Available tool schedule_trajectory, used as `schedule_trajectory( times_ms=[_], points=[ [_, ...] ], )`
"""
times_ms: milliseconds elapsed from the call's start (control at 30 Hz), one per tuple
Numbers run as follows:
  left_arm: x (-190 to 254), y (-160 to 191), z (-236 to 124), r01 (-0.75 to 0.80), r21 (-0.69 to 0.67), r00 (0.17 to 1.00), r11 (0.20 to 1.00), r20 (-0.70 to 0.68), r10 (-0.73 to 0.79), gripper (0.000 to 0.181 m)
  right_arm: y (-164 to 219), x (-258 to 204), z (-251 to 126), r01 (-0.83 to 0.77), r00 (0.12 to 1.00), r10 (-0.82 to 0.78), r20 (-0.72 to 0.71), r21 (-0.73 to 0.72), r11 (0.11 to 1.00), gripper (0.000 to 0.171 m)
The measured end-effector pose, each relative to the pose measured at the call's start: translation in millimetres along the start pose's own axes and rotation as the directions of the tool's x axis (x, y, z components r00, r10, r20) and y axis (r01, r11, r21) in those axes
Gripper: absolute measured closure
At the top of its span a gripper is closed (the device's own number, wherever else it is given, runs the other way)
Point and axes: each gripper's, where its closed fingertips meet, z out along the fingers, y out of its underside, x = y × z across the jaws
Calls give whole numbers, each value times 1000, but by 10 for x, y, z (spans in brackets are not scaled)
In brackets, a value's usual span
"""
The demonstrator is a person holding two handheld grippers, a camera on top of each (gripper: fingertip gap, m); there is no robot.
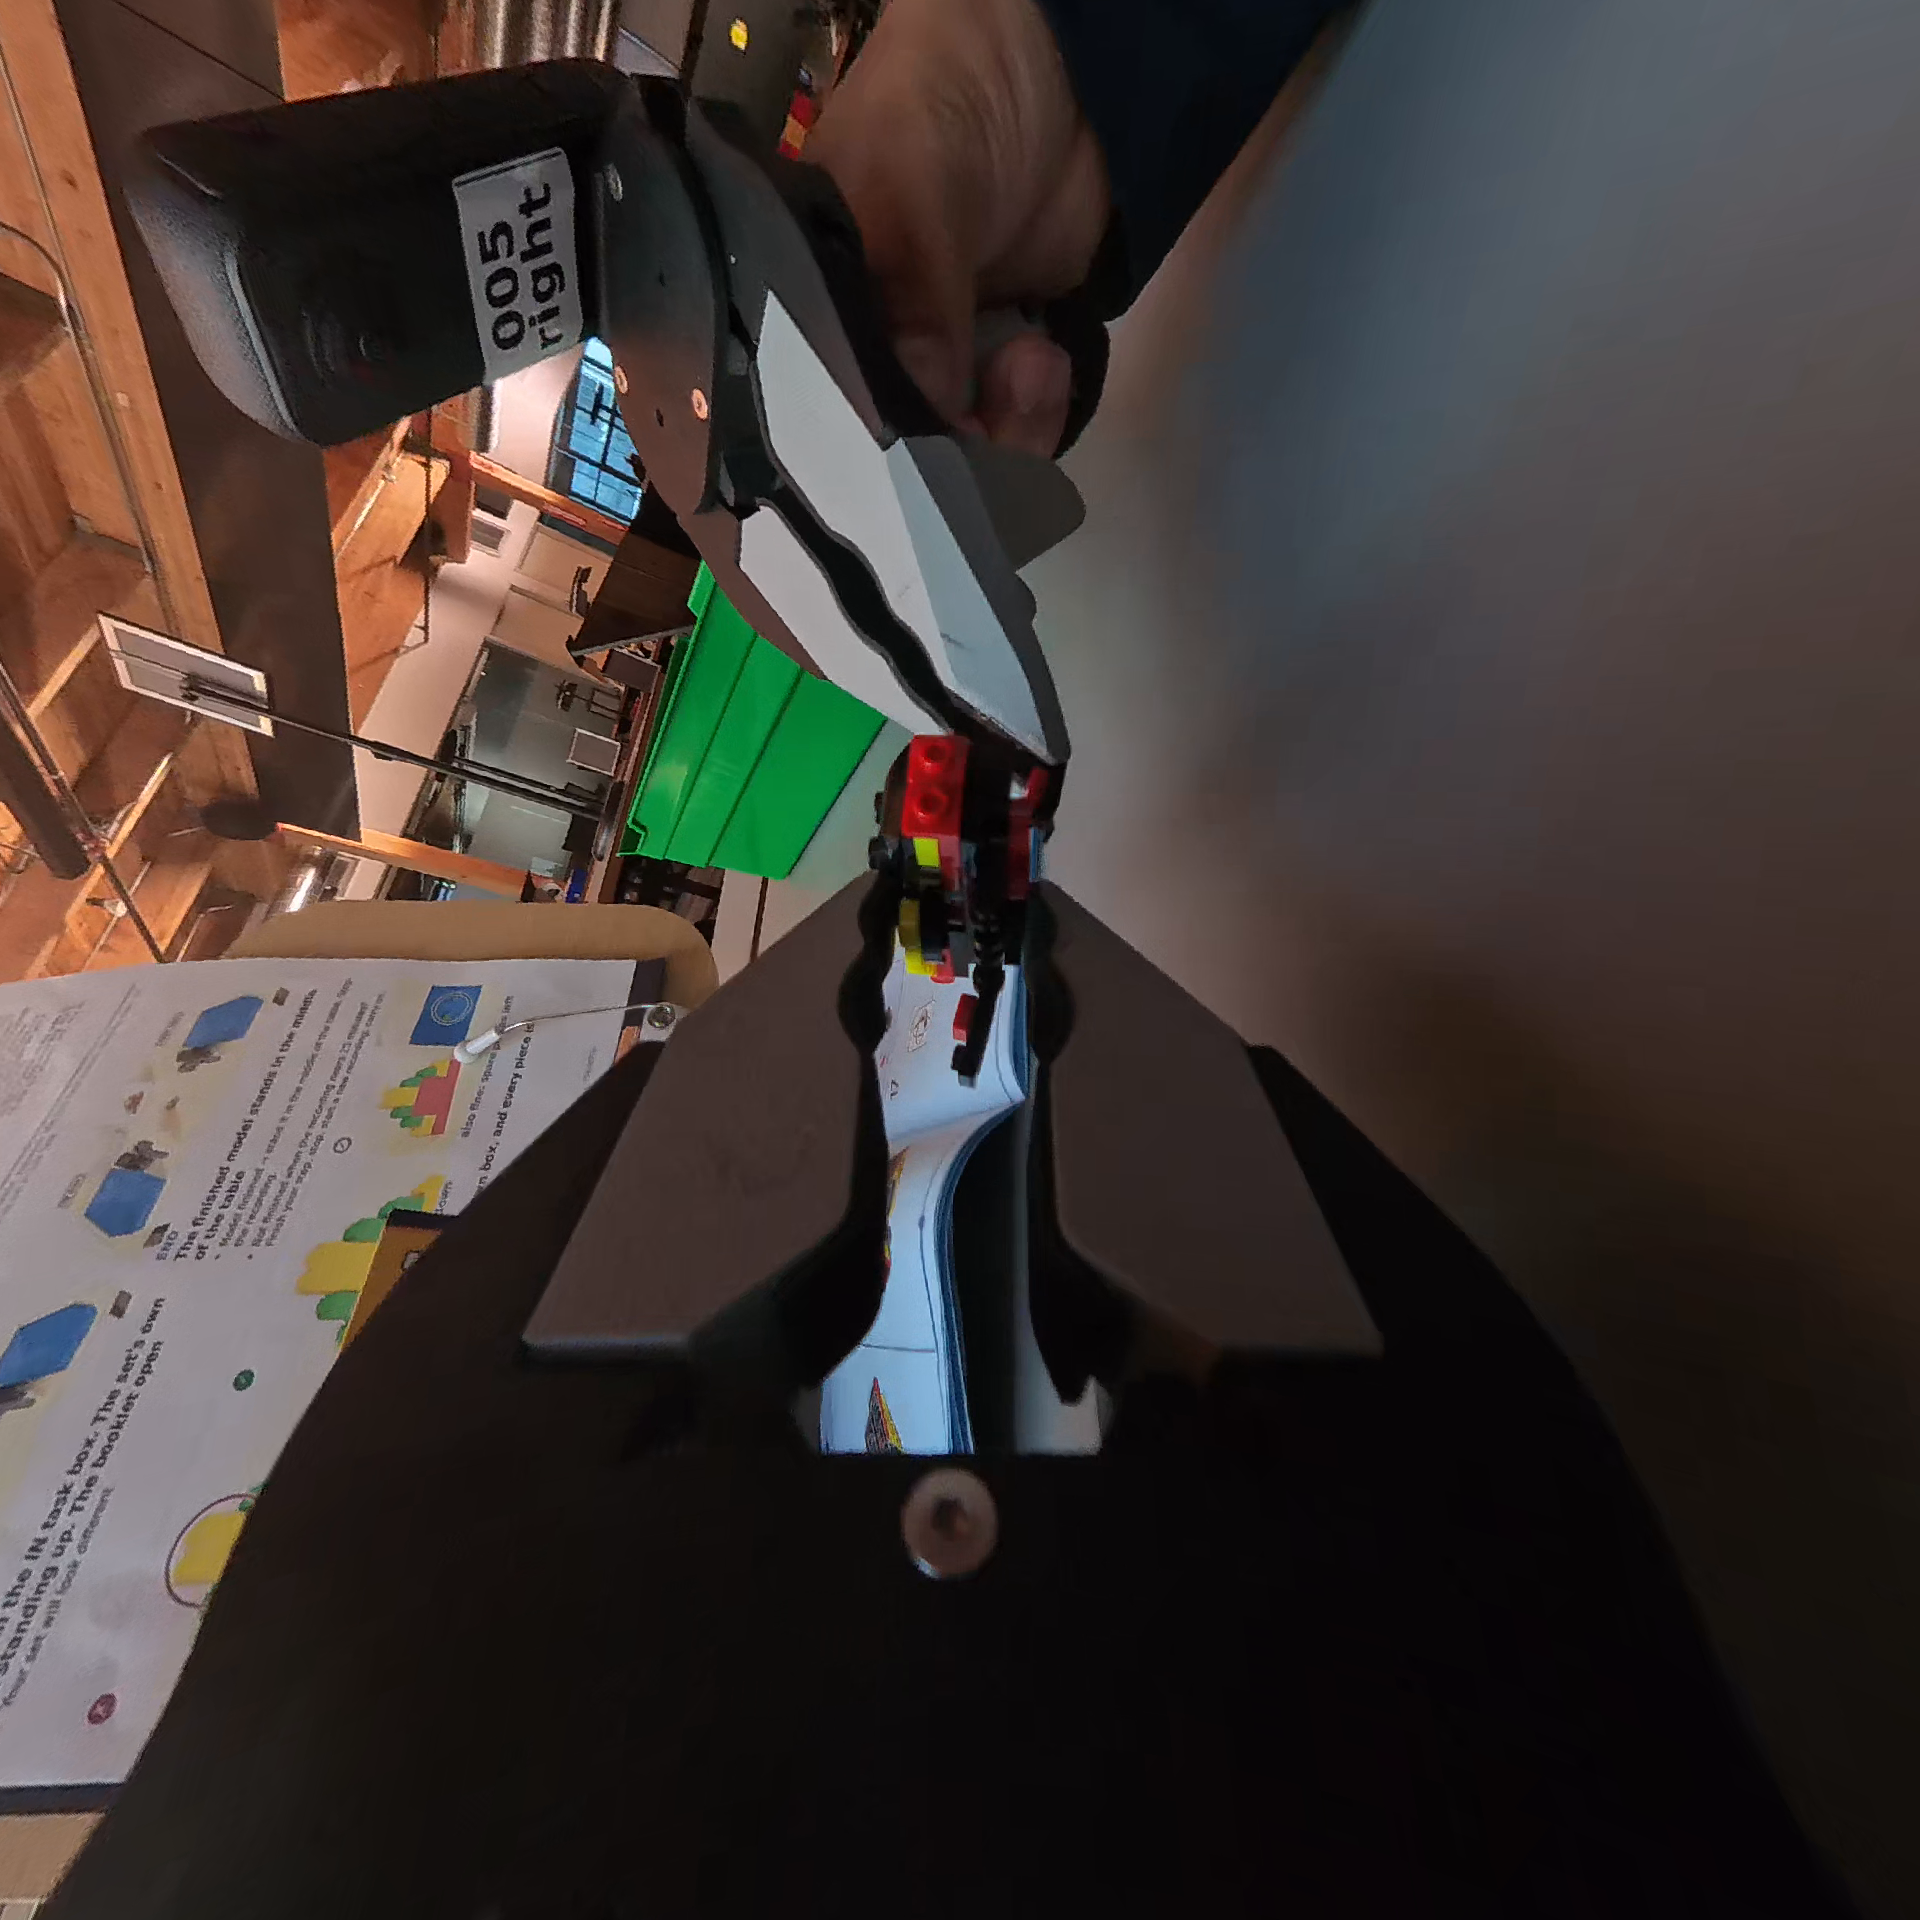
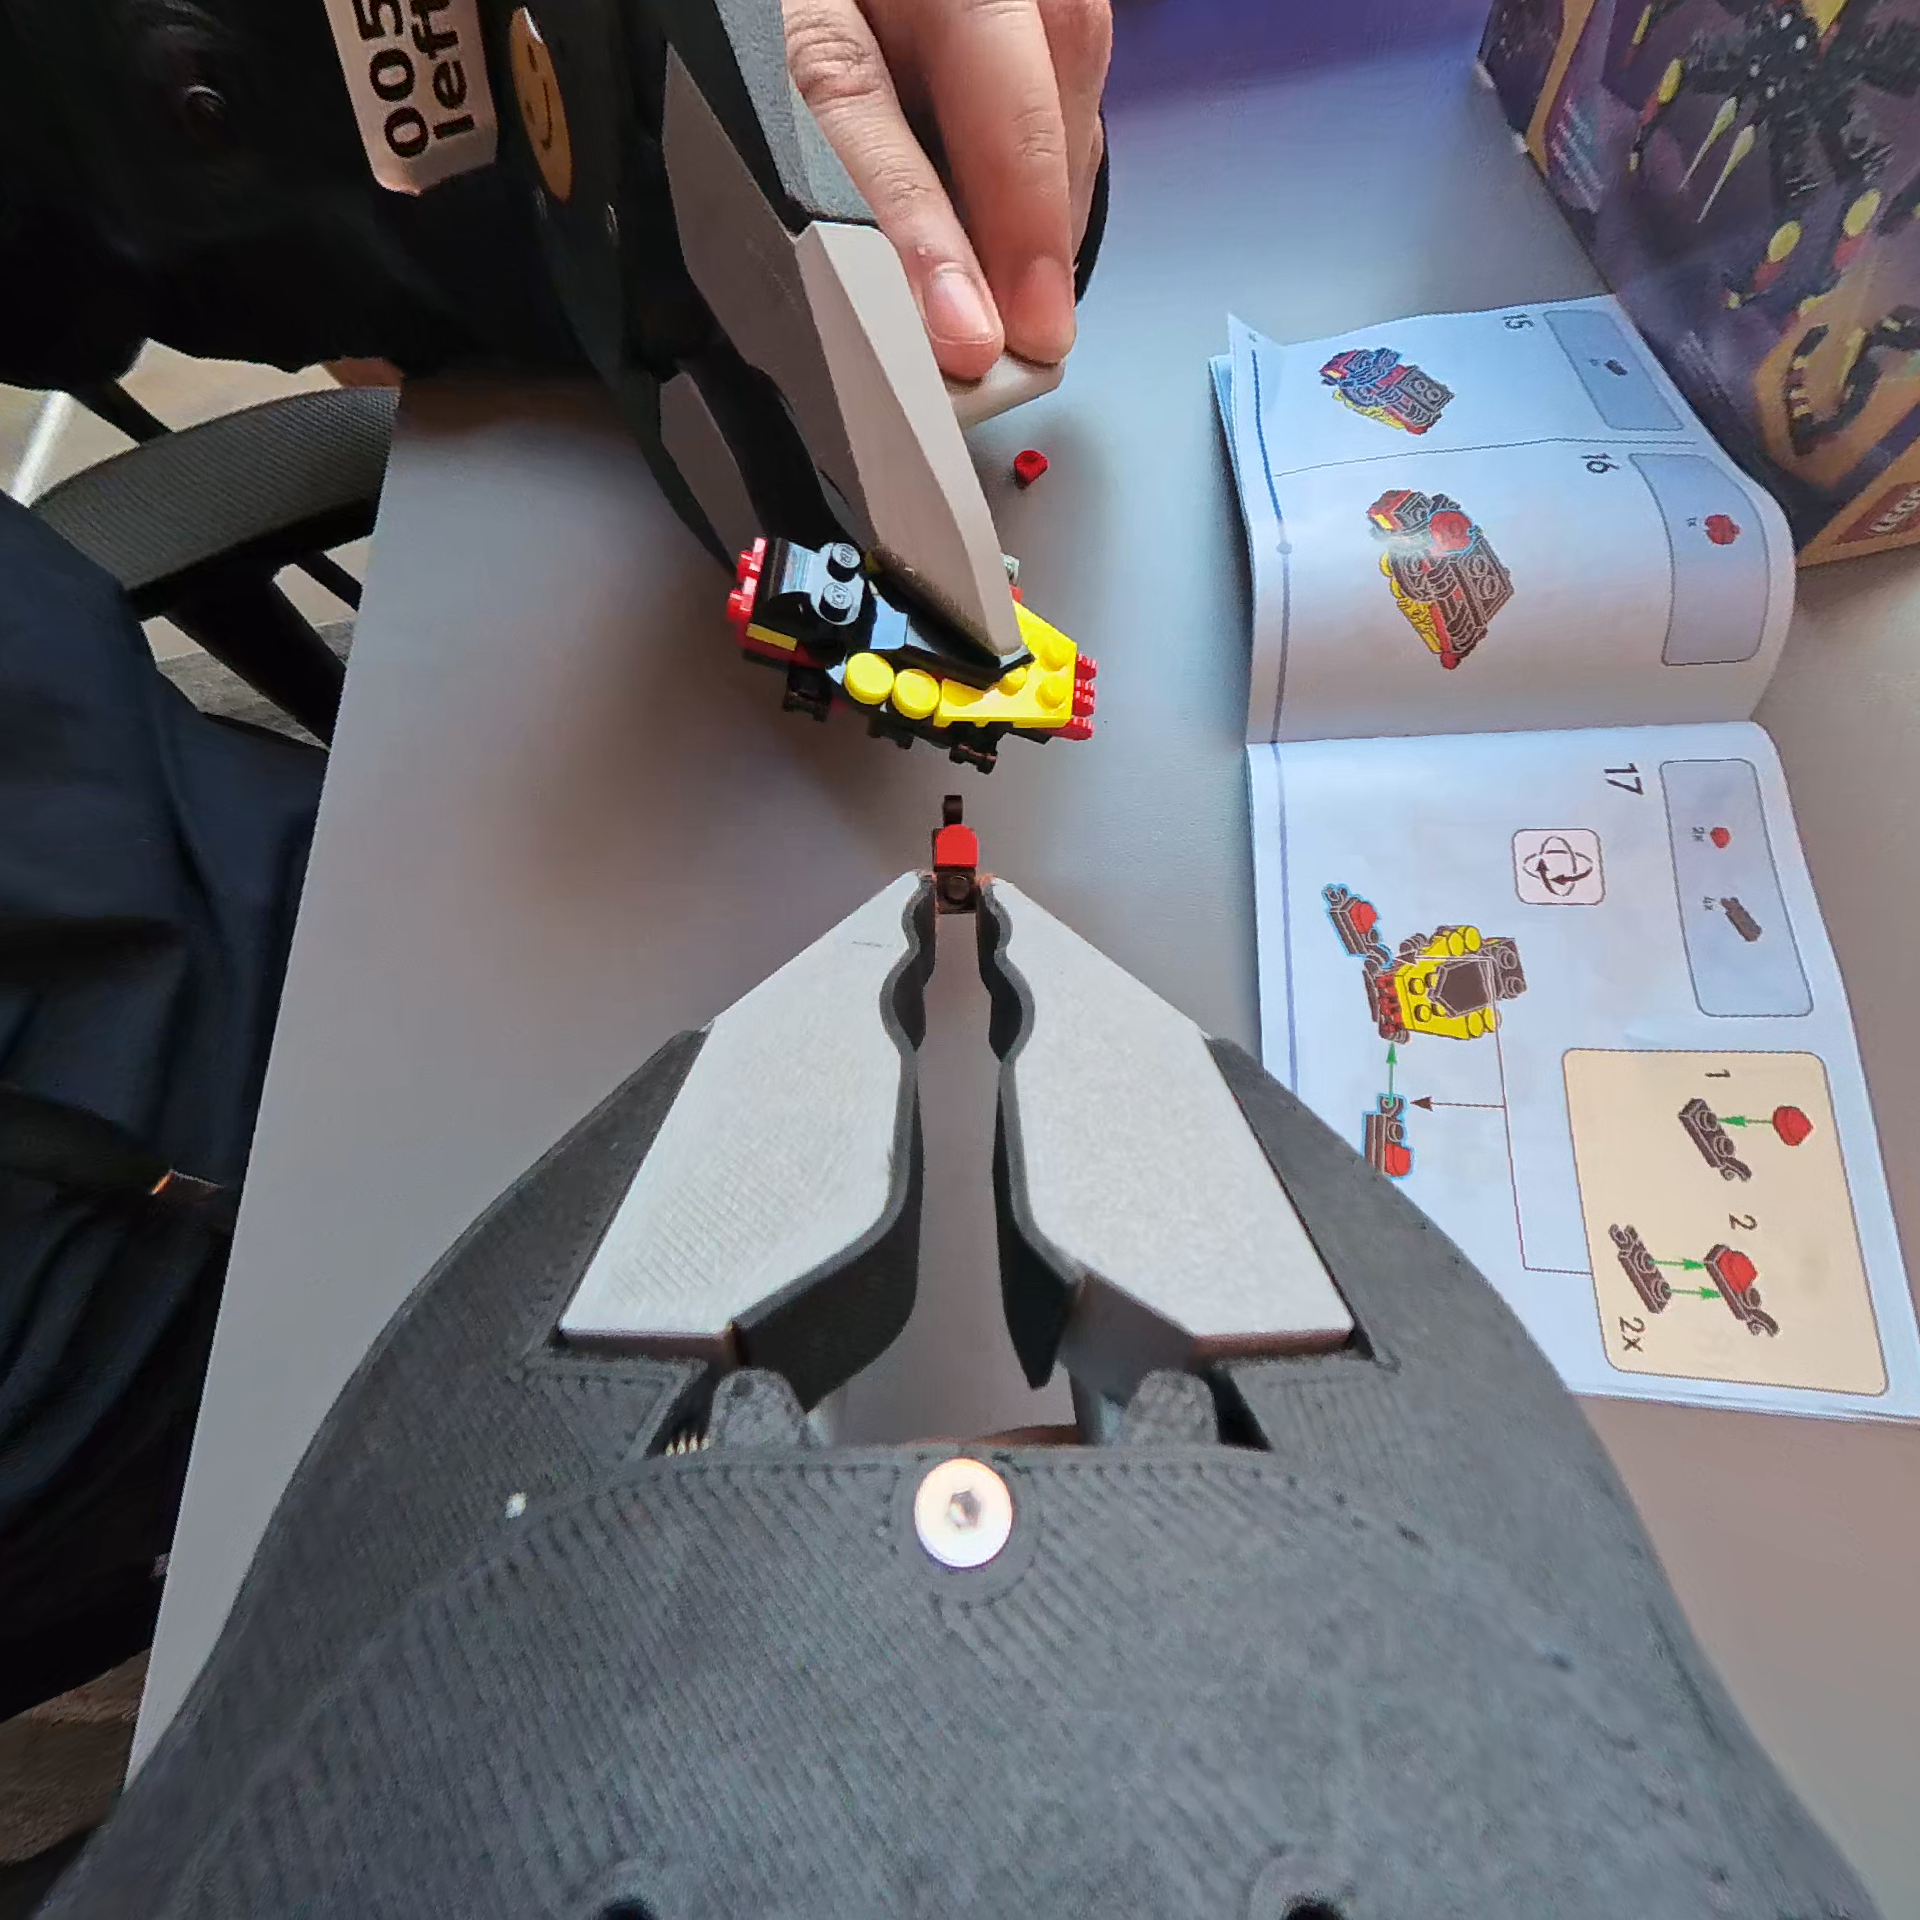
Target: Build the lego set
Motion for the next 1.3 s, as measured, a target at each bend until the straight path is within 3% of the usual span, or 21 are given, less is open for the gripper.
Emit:
schedule_trajectory(
  times_ms=[333,867,1300],
  points=[
    [-6,-67,16,-21,10,1000,1000,20,21,159,-32,20,-50,17,998,-17,-56,-3,1000,167],
    [4,-33,37,-32,-31,999,999,22,33,159,-48,14,-35,-61,998,62,-13,20,998,168],
    [197,52,57,-28,-56,996,998,-83,23,159,98,16,138,-129,990,130,48,-30,991,168]
  ],
)
